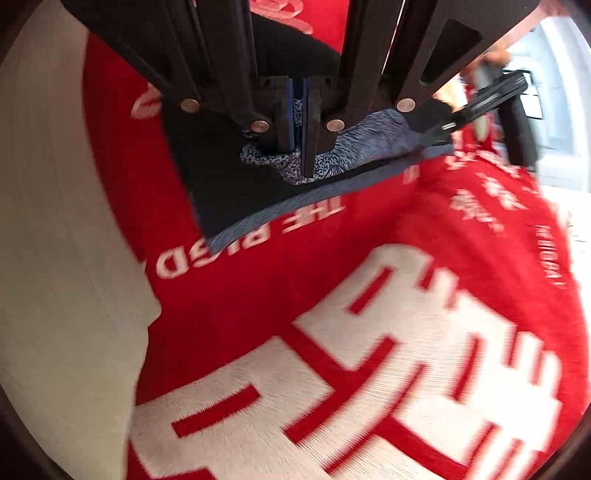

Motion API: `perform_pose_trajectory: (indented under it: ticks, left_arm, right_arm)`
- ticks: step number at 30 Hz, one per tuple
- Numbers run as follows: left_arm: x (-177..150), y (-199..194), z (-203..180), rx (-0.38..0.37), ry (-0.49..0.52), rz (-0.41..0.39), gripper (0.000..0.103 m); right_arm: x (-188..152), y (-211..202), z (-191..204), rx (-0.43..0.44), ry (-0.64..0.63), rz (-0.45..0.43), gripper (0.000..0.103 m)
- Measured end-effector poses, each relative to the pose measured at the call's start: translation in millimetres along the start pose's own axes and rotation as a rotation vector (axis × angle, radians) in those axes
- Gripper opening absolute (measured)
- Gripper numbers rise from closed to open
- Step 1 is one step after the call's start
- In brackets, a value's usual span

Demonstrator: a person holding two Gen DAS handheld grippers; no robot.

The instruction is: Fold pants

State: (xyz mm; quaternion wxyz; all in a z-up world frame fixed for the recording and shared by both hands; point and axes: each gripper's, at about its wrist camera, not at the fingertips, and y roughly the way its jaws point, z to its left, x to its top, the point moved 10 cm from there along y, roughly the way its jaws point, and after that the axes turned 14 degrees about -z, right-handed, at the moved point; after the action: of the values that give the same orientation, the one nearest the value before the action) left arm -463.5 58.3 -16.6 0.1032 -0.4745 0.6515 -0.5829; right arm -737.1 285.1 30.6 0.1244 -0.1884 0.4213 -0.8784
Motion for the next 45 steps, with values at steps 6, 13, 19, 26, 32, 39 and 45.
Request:
perform_pose_trajectory:
  ticks: [6, 13, 19, 26, 32, 39, 45]
  left_arm:
    - [-15, -1, 40, 0.162, 0.037, 0.0, 0.072]
    - [-37, 24, 51, 0.241, 0.042, 0.047, 0.072]
    - [-52, 49, 49, 0.287, 0.089, 0.083, 0.072]
    - [-45, 73, 69, 0.305, 0.017, 0.054, 0.089]
    - [-29, 59, 74, 0.314, 0.017, 0.042, 0.089]
    - [-8, 45, 94, 0.317, -0.005, -0.003, 0.089]
    - [9, 82, 63, 0.243, 0.023, -0.011, 0.089]
  right_arm:
    - [13, 38, -35, -0.182, -0.069, 0.044, 0.014]
    - [32, 8, -8, -0.157, -0.088, -0.051, 0.072]
    - [-15, 23, -13, -0.248, -0.195, 0.064, 0.023]
    - [-8, 68, -23, -0.283, -0.193, 0.048, 0.017]
    - [-13, 56, -5, -0.294, -0.16, 0.051, 0.037]
    - [-48, 49, 34, -0.264, -0.216, 0.043, 0.039]
    - [-55, 93, 87, -0.125, -0.205, 0.043, 0.039]
